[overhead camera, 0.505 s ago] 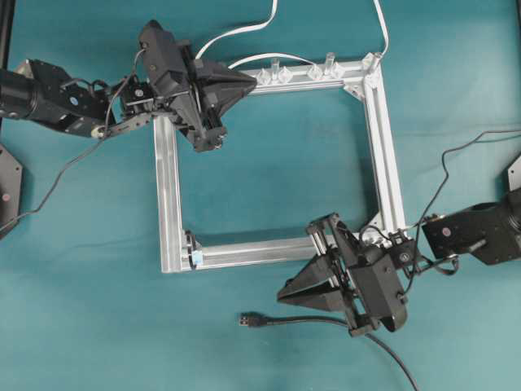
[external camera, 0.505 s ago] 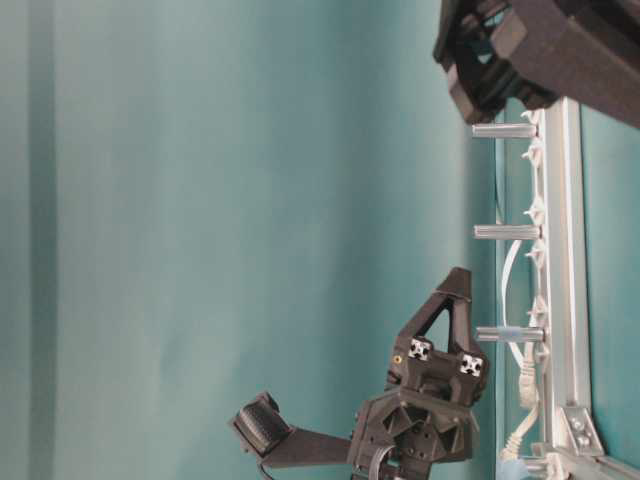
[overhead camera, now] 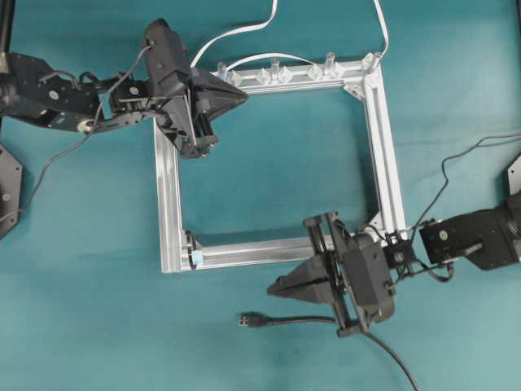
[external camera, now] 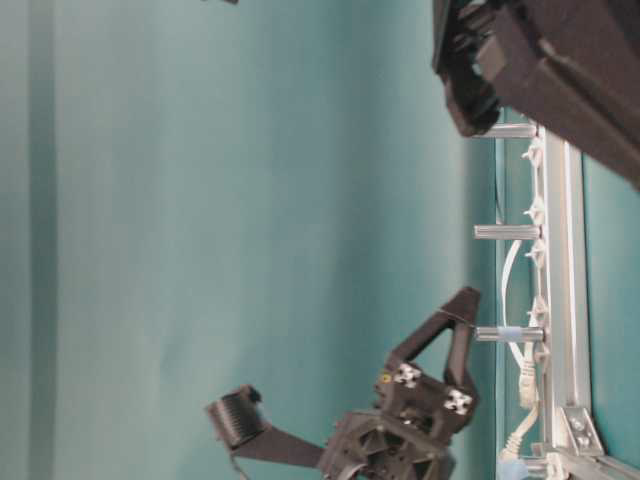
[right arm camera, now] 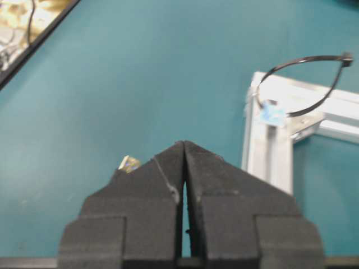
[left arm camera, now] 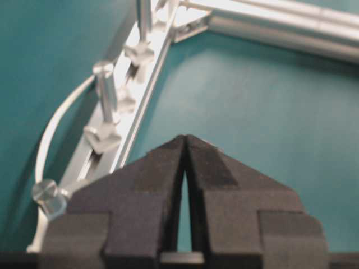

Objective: Insert the wire through the string loop located on the left side.
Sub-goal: 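Move the right gripper open over the black USB cable plug, then lower the right gripper and grasp the USB cable behind the plug, then lift the cable and carry it toward the black cable-tie loop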

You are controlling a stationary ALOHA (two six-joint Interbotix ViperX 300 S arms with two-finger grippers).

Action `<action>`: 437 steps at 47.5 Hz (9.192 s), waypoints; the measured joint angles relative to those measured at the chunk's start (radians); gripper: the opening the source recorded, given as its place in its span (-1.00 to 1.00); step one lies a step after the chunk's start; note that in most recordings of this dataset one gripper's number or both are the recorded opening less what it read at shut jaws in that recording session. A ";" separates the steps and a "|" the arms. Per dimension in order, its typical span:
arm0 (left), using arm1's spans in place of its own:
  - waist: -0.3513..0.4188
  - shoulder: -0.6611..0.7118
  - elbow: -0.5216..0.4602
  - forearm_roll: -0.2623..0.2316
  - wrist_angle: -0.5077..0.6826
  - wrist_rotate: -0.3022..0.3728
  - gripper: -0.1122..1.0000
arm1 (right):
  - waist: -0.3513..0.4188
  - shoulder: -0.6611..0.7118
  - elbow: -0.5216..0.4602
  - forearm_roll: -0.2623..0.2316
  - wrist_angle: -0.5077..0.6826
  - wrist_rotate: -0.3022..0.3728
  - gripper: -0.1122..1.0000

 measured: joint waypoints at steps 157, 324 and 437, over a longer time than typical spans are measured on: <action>-0.043 -0.199 0.117 0.008 0.181 0.008 0.38 | 0.233 0.198 -0.143 0.727 0.086 -0.279 0.70; -0.077 -0.219 0.120 0.008 0.209 0.009 0.37 | -0.005 -0.012 -0.173 0.657 0.531 -0.522 -0.62; -0.083 -0.288 0.175 0.006 0.276 0.009 0.37 | -0.146 -0.008 -0.259 0.471 0.653 -0.523 -0.62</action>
